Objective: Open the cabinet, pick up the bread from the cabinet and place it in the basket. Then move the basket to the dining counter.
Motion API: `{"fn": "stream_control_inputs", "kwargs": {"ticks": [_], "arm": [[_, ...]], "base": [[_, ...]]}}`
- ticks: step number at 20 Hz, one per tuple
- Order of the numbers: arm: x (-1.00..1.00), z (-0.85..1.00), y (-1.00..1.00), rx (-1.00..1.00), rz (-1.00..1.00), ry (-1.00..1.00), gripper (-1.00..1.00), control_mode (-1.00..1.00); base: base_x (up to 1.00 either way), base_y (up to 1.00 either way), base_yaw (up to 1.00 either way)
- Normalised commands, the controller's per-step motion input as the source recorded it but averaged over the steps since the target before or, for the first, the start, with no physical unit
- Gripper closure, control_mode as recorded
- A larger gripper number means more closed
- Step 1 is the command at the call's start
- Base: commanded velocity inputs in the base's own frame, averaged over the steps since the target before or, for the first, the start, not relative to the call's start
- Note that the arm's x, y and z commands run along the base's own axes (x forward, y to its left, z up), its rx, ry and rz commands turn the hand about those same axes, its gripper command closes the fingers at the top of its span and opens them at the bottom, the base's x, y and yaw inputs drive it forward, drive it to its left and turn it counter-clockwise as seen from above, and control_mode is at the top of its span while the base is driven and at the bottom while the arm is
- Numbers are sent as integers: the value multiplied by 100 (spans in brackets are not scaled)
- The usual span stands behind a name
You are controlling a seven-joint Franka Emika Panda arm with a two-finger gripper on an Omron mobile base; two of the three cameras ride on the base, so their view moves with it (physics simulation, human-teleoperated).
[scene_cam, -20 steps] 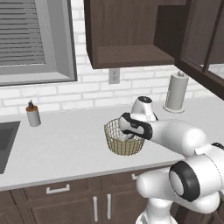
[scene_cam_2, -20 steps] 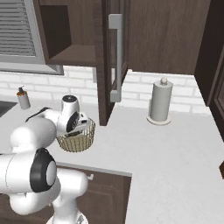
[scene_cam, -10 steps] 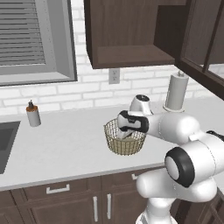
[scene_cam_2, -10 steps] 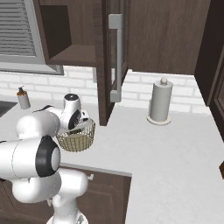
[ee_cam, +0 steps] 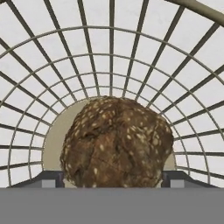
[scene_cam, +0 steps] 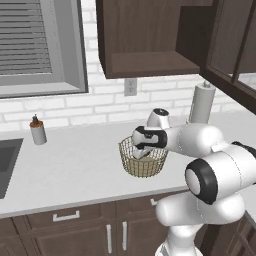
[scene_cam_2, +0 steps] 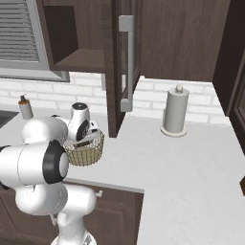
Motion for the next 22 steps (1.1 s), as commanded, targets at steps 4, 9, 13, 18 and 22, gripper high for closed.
{"fn": "stream_control_inputs", "kwargs": {"ticks": [4,9,13,18,22], "arm": [[0,0,0,0,0,-3,-100,-100],[-6,4,0,0,-2,-4,-100,-100],[-38,54,0,0,-16,-1,-100,-100],[-37,76,-1,0,-22,0,-100,-100],[-64,37,-33,13,-37,5,-100,-100]], "base": [[0,0,0],[0,0,0],[0,0,0],[0,0,0],[0,0,0]]}}
